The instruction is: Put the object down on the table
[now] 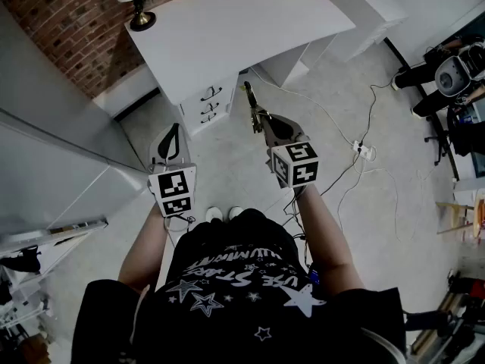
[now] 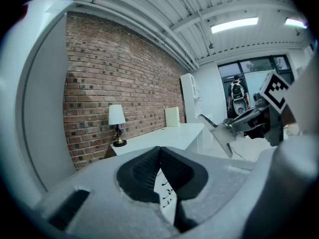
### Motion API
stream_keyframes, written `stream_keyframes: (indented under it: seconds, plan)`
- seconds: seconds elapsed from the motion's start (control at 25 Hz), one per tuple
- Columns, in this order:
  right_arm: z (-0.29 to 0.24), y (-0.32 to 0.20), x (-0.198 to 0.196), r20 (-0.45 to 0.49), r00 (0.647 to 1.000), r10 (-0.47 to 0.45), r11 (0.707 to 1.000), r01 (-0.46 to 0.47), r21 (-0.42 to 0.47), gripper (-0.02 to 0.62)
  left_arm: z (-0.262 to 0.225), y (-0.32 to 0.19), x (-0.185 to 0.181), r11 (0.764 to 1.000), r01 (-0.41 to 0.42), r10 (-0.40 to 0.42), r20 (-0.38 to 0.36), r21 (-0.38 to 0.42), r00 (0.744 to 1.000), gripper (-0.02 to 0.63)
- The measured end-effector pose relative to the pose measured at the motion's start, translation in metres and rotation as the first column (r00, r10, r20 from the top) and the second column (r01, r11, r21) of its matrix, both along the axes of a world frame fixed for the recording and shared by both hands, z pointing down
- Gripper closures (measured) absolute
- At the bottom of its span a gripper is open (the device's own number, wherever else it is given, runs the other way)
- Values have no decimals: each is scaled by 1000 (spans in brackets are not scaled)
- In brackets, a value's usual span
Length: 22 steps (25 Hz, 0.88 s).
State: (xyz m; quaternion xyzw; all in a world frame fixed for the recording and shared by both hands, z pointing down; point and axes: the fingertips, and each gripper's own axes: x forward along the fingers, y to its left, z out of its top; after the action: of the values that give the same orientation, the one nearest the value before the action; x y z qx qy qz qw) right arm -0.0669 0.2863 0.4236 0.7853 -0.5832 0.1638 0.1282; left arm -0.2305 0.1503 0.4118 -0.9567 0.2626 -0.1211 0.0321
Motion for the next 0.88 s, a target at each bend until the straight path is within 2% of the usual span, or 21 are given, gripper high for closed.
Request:
stream_keyframes:
  seconds: [0.24, 0.48, 0.6, 0.88]
  plan:
    - [2, -10, -5, -14, 1000, -18, 999, 17, -36, 591, 3, -9, -4, 1000, 14, -14, 11, -21, 1000, 589]
    - [11, -19, -9, -31, 999, -17, 998, 15, -62, 591, 23, -15, -9, 997, -1, 3, 23, -76, 1000, 589]
    - [12, -22, -7, -47, 999, -9, 998, 5, -70, 591, 27, -20, -7, 997, -12, 14, 31, -77, 999, 589]
    - [-3, -44, 8, -132, 990, -51, 998, 46, -40, 591, 22, -39, 4, 997, 14, -13, 15, -72, 1000, 589]
